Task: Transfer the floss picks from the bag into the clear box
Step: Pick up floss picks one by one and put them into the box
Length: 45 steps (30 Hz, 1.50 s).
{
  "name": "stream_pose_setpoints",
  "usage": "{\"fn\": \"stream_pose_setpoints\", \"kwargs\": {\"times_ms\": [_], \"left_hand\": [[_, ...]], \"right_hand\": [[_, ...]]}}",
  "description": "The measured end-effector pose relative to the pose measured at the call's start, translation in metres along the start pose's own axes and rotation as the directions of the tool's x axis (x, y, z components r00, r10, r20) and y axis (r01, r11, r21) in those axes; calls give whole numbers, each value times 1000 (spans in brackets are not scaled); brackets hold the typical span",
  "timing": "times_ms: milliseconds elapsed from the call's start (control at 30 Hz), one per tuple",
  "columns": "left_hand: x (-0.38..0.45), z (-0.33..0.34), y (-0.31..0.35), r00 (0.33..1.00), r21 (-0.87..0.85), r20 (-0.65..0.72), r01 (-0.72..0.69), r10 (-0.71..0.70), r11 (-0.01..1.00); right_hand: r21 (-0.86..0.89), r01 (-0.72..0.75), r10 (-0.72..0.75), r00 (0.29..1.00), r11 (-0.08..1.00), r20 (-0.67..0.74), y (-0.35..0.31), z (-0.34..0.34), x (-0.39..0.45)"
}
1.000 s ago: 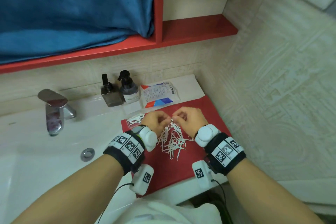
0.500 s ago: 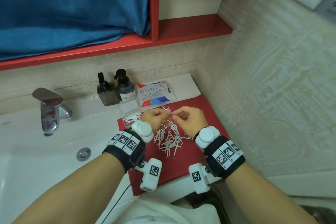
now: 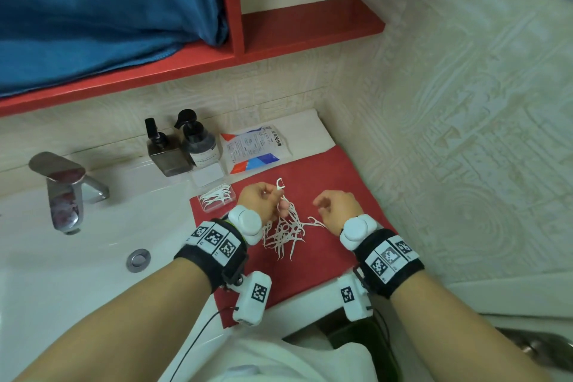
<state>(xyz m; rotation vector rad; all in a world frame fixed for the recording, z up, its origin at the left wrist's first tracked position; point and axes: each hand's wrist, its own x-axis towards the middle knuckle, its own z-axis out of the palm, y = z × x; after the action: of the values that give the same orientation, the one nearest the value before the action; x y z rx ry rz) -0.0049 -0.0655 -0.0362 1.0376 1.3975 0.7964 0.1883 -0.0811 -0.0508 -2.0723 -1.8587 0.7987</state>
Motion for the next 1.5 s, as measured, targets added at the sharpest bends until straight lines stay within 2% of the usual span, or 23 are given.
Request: {"fn": "stream_pose_setpoints", "kwargs": {"times_ms": [200,467,667,833,1000,1200,1500], "left_hand": [[4,4,-5,999,26,-6,51,-51,998],[10,8,-12,995,29,5,103,-104,994],[21,15,-23,988,69,10,152,-153,986],[28,18,-31,981,111,17,191,-194,975],[36,18,-37,971,95,25,234,-238,968],[28,17,-41,969,92,140,194,-206,977],[18,16,-35,944,-5,306,135,-128,991]], "right_hand": [[-41,-146,150,981,988,122,20,13,3],[-3,-218,216,964,976,154,27,22,8],[47,-162,158,984,986,85,25,22,14],[157,-55,36,992,986,119,10,26,21],[217,-28,0,992,976,128,2,29,24],[440,26,-74,993,897,94,-5,31,18],[577,55,-36,998,815,-45,-2,26,8]]}}
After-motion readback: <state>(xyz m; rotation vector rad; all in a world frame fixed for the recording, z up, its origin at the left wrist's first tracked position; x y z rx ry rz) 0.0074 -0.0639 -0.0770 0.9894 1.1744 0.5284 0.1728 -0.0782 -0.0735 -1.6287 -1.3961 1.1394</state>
